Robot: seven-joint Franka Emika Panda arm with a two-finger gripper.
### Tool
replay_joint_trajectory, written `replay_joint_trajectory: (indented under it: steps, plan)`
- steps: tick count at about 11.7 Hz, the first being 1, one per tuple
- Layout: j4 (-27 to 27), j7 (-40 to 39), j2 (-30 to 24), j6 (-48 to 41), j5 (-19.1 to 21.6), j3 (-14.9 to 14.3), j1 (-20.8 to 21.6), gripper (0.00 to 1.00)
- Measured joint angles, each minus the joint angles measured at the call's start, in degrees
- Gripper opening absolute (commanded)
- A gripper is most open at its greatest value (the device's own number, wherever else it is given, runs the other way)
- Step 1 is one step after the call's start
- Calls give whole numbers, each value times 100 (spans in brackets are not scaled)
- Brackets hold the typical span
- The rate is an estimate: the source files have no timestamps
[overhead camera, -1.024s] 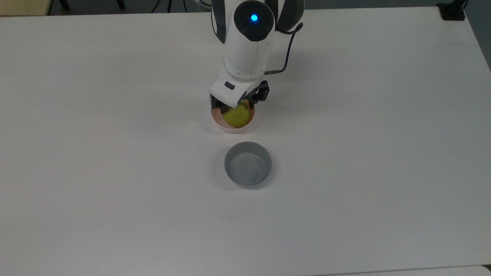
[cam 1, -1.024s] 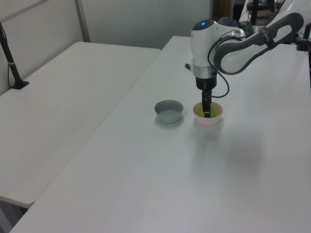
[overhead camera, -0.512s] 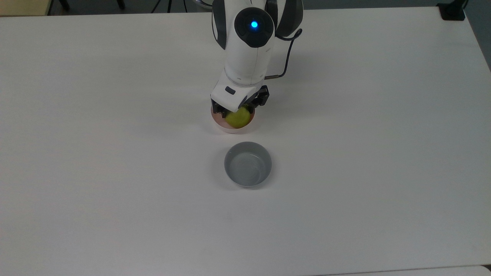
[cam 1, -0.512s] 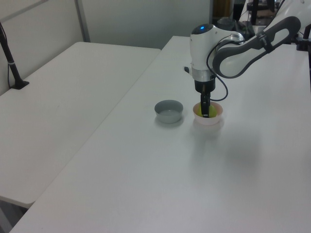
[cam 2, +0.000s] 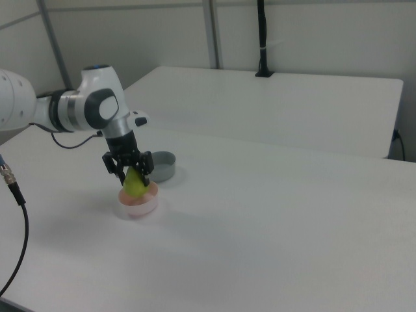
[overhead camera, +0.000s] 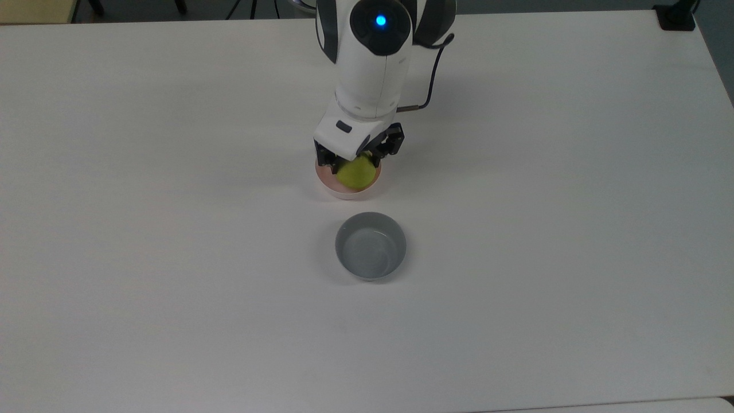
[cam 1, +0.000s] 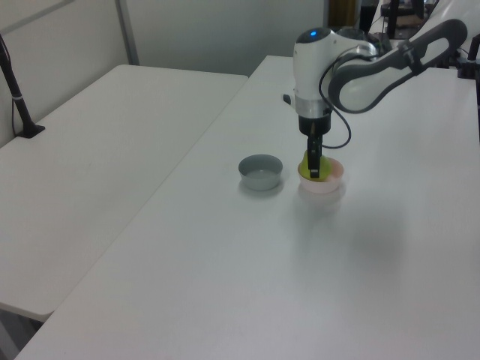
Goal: Pick up a pear from the bowl
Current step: 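Lift the green pear out of the pink bowl, then lower the pear onto the table beside the pink bowl and release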
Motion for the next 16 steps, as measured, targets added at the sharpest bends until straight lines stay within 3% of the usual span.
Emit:
replay_joint_trajectory:
  steps: [6,12,16]
  plan:
    - [807,41,-591,-1213,76,-75,-46,45]
    - [813,-354,-496,-1152,67,-691,-673,45]
    - [631,-480,-42,-542,68,-708,-1031,45]
